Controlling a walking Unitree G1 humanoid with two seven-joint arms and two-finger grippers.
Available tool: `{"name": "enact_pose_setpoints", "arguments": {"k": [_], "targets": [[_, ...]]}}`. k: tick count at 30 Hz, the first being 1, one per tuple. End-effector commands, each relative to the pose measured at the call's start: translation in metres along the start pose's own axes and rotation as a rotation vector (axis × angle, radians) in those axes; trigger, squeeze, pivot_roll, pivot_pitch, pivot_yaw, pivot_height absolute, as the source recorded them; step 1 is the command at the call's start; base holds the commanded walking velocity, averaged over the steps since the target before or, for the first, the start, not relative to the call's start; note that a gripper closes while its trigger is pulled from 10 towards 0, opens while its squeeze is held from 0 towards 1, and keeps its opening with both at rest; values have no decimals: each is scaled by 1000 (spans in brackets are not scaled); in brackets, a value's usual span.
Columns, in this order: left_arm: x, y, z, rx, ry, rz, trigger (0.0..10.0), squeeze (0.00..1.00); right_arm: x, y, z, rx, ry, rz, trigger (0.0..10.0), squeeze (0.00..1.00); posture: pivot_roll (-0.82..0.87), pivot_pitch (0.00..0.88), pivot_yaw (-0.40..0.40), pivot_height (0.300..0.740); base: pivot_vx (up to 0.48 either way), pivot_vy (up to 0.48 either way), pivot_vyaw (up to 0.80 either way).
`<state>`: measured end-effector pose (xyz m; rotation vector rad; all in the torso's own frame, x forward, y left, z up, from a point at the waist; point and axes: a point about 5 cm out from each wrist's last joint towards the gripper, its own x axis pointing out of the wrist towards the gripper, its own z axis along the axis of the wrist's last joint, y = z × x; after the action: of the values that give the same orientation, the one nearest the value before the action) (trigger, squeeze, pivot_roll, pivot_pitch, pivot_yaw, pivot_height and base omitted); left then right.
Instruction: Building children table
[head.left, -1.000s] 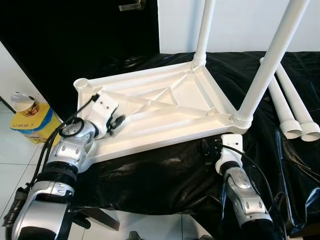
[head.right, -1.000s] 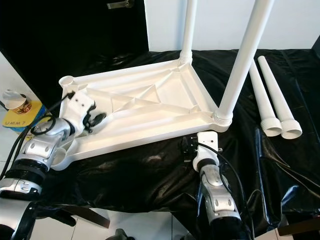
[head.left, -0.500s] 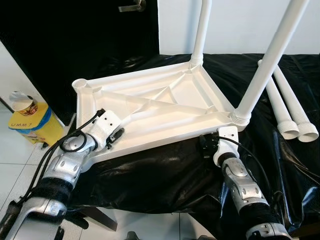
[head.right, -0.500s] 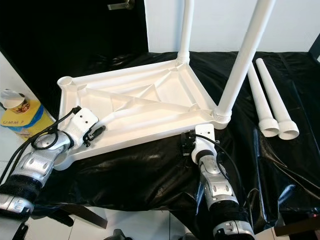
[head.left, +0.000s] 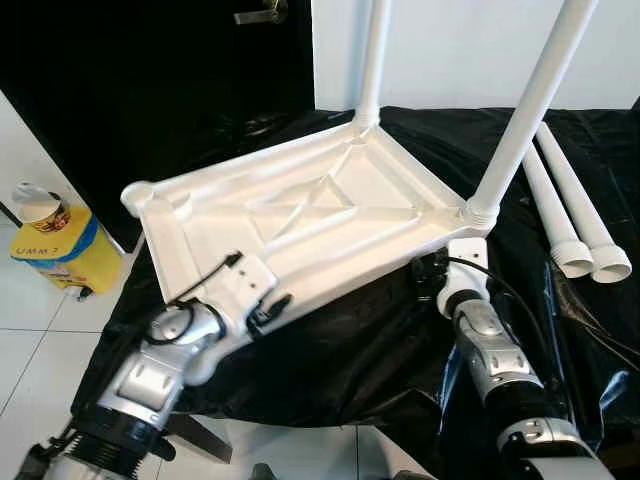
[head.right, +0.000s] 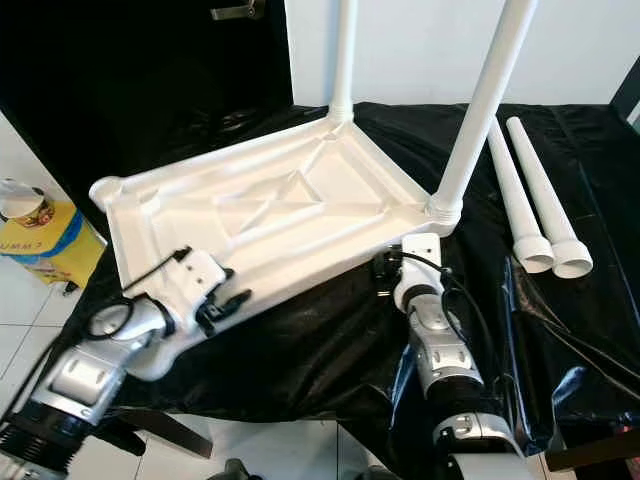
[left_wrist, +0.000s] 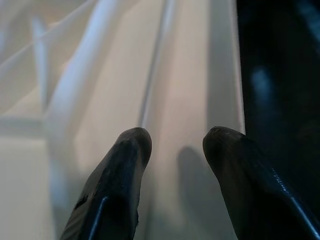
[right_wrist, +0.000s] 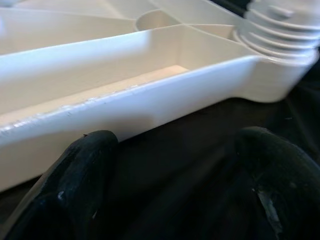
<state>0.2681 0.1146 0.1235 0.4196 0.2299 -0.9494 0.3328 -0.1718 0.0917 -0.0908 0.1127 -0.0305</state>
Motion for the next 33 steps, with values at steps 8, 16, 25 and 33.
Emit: {"name": "enact_pose_setpoints", "arguments": {"k": [8, 16, 25, 33], "targets": [[21, -45, 14, -87, -49, -261, 10000, 0, 8, -1, 15, 13, -69, -40, 10000, 0, 5, 31, 12, 740, 0, 0, 0], [18, -14, 31, -50, -144, -75, 10000, 0, 5, -8, 14, -3, -107, -77, 10000, 0, 11, 13, 17, 740, 0, 0, 0], [-2, 21, 35, 16, -178, 30, 10000, 0, -6, -11, 17, -14, -190, -86, 10000, 0, 11, 8, 17, 740, 0, 0, 0], [-23, 41, 22, 27, -100, 15, 10000, 0, -25, -7, 11, -6, -222, -24, 10000, 0, 4, 16, 16, 740, 0, 0, 0]]}}
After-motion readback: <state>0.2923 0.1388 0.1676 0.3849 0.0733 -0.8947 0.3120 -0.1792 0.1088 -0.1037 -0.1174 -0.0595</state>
